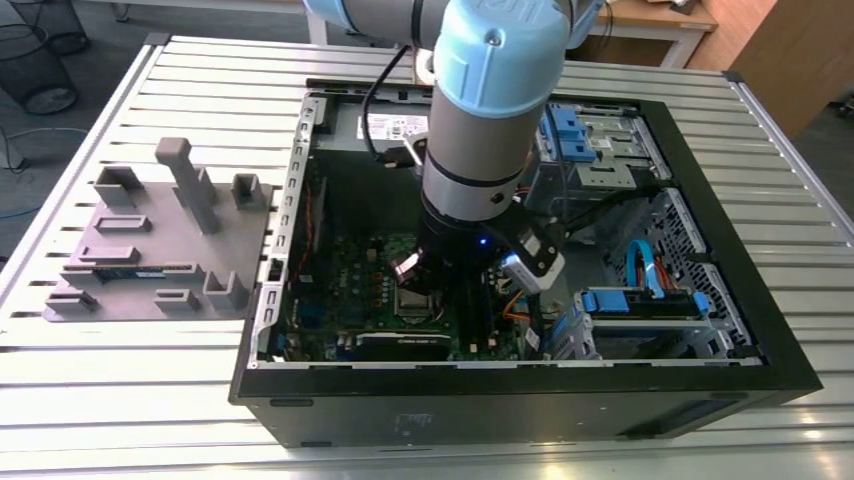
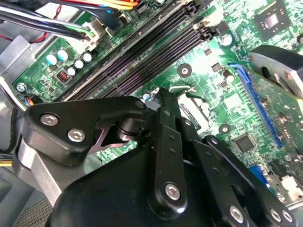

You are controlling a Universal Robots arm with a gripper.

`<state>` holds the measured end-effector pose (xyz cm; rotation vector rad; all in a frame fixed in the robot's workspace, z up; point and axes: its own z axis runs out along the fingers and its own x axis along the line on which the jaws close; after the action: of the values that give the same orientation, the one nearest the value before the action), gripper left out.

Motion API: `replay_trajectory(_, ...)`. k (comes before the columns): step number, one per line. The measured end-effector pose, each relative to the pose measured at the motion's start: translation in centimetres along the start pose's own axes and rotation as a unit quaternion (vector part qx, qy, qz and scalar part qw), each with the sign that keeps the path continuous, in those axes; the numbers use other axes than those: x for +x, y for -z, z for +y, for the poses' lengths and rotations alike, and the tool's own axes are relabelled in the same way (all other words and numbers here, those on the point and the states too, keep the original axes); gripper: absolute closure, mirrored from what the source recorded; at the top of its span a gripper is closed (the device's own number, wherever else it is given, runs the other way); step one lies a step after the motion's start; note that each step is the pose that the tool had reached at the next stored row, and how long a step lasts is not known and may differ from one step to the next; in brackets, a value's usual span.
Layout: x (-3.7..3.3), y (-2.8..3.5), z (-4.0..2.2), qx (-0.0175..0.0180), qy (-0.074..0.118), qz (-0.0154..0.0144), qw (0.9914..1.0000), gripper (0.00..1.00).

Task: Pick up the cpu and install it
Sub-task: 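Install the first cpu locking lever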

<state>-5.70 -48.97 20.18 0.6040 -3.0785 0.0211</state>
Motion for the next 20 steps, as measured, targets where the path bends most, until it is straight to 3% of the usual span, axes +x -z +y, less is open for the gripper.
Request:
replay_trajectory(5, 0.01, 1.99, -0.02, -0.0001, 0.0, -0.0001, 1.0, 0.89)
replay_trajectory(7, 0.02, 2.49, -0.02, -0.0001, 0.0, -0.0001, 1.0, 0.89)
replay_trajectory(11, 0.44, 2.49, 0.15, 0.0003, 0.0, -0.0013, 1.0, 0.89)
replay_trajectory(16, 1.97, 2.43, 0.78, 0.0041, 0.0, -0.0107, 0.99993, 0.89)
replay_trajectory(20, 2.14, 2.74, 0.83, 0.0047, 0.0, -0.0119, 0.99992, 0.89)
